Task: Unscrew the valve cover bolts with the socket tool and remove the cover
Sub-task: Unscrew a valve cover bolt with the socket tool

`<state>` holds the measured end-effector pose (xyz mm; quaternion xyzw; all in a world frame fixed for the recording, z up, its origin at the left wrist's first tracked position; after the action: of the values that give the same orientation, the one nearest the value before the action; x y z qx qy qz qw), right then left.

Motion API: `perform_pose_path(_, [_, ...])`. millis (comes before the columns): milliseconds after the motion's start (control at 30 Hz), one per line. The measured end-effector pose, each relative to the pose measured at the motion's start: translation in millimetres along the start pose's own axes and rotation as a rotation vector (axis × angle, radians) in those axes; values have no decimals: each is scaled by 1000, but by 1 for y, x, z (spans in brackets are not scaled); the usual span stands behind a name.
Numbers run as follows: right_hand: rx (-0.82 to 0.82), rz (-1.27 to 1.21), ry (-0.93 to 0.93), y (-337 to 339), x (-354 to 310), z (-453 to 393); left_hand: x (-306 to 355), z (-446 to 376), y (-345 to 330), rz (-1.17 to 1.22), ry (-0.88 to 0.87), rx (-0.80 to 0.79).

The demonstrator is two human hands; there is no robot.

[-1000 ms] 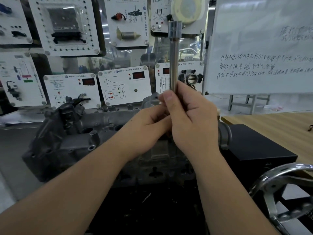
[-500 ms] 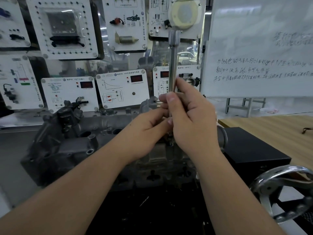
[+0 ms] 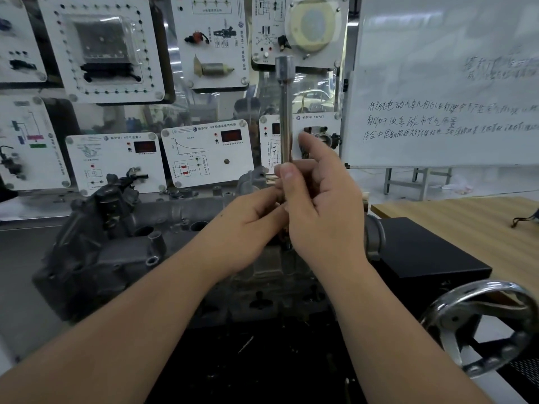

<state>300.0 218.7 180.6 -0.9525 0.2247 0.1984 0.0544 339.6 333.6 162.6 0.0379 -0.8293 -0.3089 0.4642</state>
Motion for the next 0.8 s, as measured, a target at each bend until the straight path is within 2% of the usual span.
perform_pose_path(267, [27,-55,-20,-6,-4,-12,1,0,0,-22,-17,26])
perform_pose_path(500, [-73,-214,-99,-12,-2,-13,-4,-1,4,38,11,32])
perform_pose_path(667, [-14,-130,-36,-11,-9,-16,-1,-4,0,40,3,5])
perform_pose_path(800, [-2,-147,-81,-11,-6,-18,-4,-4,2,38,32,18])
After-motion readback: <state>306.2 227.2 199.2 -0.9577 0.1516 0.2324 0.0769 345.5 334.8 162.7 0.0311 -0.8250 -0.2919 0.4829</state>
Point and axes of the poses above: each hand's wrist, its own z-axis away from the middle knuckle, its own y-axis out of the back of the hand, x = y × z, the point moved 6 cm from there along -z, towards the middle knuckle, and after that the axes turned 8 degrees about y, right-handed, at the moved point
